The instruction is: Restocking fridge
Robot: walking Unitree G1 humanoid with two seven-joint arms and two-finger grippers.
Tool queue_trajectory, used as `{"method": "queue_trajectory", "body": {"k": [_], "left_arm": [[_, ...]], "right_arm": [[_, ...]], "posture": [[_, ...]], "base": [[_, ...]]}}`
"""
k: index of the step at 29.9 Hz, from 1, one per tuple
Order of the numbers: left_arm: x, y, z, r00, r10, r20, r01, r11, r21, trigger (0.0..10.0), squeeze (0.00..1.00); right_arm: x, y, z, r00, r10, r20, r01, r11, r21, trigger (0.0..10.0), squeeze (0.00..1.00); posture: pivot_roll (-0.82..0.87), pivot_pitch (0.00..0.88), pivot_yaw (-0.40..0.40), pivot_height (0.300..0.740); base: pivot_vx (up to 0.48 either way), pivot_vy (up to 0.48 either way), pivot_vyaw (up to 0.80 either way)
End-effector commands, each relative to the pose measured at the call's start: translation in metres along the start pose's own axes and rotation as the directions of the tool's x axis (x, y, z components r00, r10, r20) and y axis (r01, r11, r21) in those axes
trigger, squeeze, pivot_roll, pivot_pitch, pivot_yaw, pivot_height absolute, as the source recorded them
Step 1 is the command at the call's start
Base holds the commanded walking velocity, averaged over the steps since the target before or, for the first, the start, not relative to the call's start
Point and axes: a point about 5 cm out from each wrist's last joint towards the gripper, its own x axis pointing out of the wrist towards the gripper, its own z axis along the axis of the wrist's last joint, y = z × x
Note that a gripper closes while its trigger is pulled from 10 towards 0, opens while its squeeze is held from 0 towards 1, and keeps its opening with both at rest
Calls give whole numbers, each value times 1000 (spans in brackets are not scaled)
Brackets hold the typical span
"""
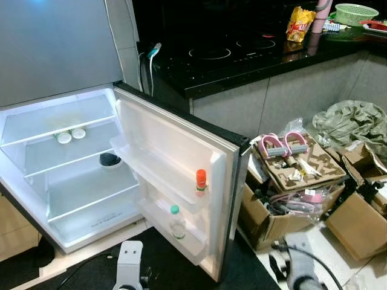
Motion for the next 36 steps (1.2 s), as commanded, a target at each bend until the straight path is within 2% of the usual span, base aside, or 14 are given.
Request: {"method": "queue_trajectory", "body": {"k": [1,5,6,7,9,10,17,18,20,23,29,32,34,36], "left_arm": [[-2,7,-2,1000,16,-6,-16,1000,13,10000,0],[-2,7,-2,1000,15,-4,-15,1000,14,10000,0],[-2,7,-2,1000,16,-4,-16,1000,15,10000,0],[-3,8,-3,1000,16,-5,-16,1000,18,10000,0],[-5,11,-7,1000,19,-12,-19,1000,24,10000,0],[-6,12,-8,1000,21,-15,-20,999,26,10000,0],[-10,19,-19,997,35,-66,-31,998,63,10000,0],[-12,20,-23,996,33,-86,-26,996,82,10000,0],[-12,20,-24,995,32,-90,-24,996,85,10000,0],[-15,23,-31,992,38,-119,-25,994,109,10000,0],[-19,26,-37,989,46,-138,-30,993,113,10000,0],[-20,27,-40,987,45,-154,-27,993,118,10000,0],[-20,27,-40,987,45,-154,-27,993,118,10000,0],[-22,27,-44,984,38,-172,-18,993,120,10000,0]], "right_arm": [[3,-1,8,1000,-10,10,10,1000,23,0,0],[11,-3,28,999,-20,34,20,1000,-18,627,0],[13,-5,35,999,-39,34,41,998,-54,7216,0],[15,-7,41,997,-67,33,70,991,-115,10000,0],[20,-14,57,985,-166,37,170,959,-226,10000,0],[20,-15,61,982,-184,41,188,955,-228,10000,0],[28,-8,101,968,-225,111,242,955,-174,10000,0],[30,-1,116,963,-226,145,249,953,-170,10000,0],[30,1,119,962,-226,153,251,953,-169,10000,0],[31,22,146,952,-206,225,233,967,-103,10000,0],[30,59,178,958,-46,285,9,991,131,10000,0],[26,87,188,927,190,322,-257,949,181,10000,0],[26,87,188,927,190,322,-257,949,181,10000,0],[22,107,191,874,361,325,-428,889,165,10000,0]], "posture": [[-56,36,26,740],[-53,41,25,740],[-50,46,22,740],[-50,46,22,740],[-46,47,23,740],[-46,47,23,740],[-47,44,30,740],[-47,44,30,740],[-47,44,30,740],[-44,36,26,740],[-43,30,25,740],[-42,28,25,740],[-42,28,25,740],[-42,28,28,740]], "base": [[0,0,0],[0,0,0],[0,0,0],[0,0,0],[0,0,0],[0,0,0],[0,0,0],[0,0,0],[0,0,0],[0,0,0],[0,0,0],[0,0,0],[0,0,0],[0,0,0]]}}
